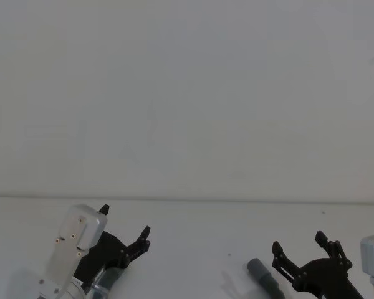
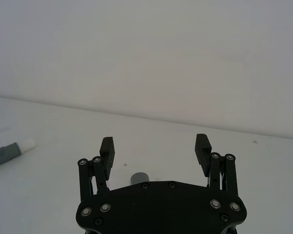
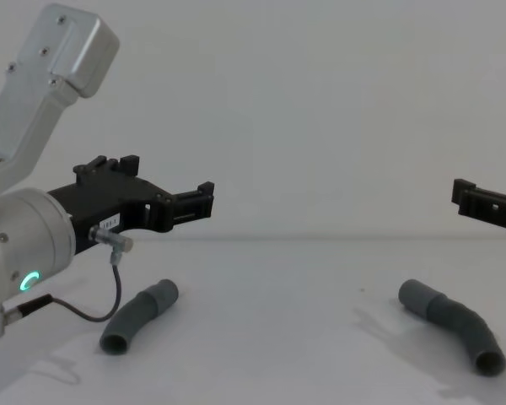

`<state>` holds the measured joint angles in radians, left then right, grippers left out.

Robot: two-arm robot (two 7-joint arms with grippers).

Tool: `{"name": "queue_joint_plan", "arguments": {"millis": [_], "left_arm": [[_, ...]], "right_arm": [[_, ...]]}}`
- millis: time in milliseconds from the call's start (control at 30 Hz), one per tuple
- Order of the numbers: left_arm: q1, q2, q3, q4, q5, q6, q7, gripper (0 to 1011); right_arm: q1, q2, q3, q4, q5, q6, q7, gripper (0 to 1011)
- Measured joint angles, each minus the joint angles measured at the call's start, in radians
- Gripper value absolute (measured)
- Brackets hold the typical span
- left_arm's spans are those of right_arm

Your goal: Use both hands to pick up one end of the pipe from the table, align the ends, and insert them.

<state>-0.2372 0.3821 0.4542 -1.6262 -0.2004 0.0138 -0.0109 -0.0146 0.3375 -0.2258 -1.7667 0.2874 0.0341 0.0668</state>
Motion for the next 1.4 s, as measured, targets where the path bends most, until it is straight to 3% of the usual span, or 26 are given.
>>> {"name": "queue_joint_plan", "arguments": {"millis": [1400], "left_arm": [[0.0,0.0,0.0,0.0,0.0,0.0,0.0,1001]], "right_arm": [[0.0,0.0,0.0,0.0,0.0,0.0,0.0,1003]]}}
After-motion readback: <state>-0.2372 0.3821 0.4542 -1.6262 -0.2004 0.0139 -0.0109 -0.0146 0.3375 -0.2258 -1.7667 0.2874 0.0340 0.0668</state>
